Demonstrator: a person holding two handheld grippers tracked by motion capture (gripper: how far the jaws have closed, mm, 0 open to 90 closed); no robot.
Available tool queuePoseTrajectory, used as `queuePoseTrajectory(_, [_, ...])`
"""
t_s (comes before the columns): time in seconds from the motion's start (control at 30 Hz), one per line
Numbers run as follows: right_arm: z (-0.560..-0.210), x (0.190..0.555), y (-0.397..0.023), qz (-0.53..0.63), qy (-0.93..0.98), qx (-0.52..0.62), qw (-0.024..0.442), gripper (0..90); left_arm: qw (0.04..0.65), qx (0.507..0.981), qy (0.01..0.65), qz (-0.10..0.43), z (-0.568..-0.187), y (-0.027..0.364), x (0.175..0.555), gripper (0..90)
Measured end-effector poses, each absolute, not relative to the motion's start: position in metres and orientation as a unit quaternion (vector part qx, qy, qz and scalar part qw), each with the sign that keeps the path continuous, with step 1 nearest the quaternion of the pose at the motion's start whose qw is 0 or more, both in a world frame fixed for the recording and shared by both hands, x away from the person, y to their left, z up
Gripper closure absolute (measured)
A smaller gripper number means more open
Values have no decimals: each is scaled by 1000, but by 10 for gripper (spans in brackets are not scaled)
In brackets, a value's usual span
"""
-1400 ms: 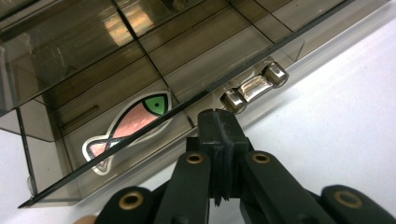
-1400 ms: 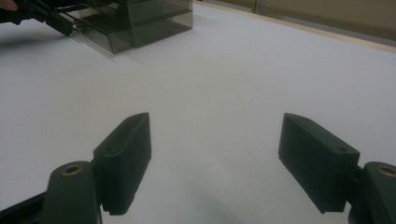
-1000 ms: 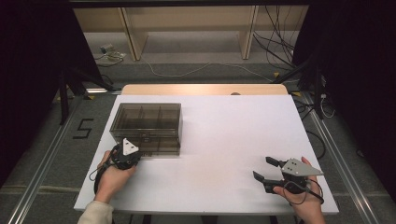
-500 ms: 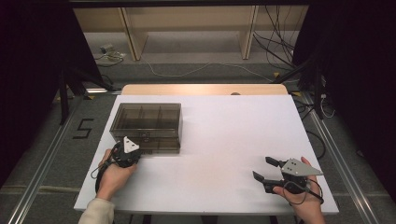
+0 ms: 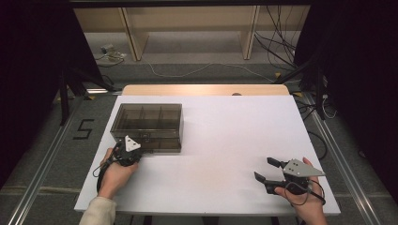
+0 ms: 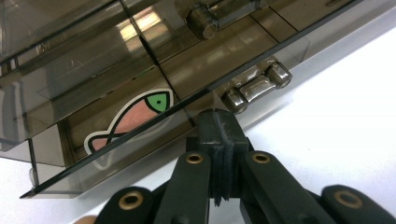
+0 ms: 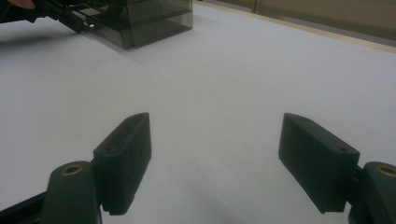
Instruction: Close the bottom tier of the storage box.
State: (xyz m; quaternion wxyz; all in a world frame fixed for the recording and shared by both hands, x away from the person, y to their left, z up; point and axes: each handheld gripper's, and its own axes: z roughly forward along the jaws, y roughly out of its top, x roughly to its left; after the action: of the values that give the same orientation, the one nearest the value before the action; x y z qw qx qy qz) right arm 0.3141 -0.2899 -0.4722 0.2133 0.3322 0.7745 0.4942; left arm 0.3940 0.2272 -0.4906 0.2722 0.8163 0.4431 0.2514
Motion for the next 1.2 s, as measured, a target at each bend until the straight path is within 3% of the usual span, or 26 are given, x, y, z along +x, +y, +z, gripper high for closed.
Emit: queuePoseTrajectory(1.2, [-473,315,-290,494,774,333,214,260,274,809,452,257,-492,226,414,898])
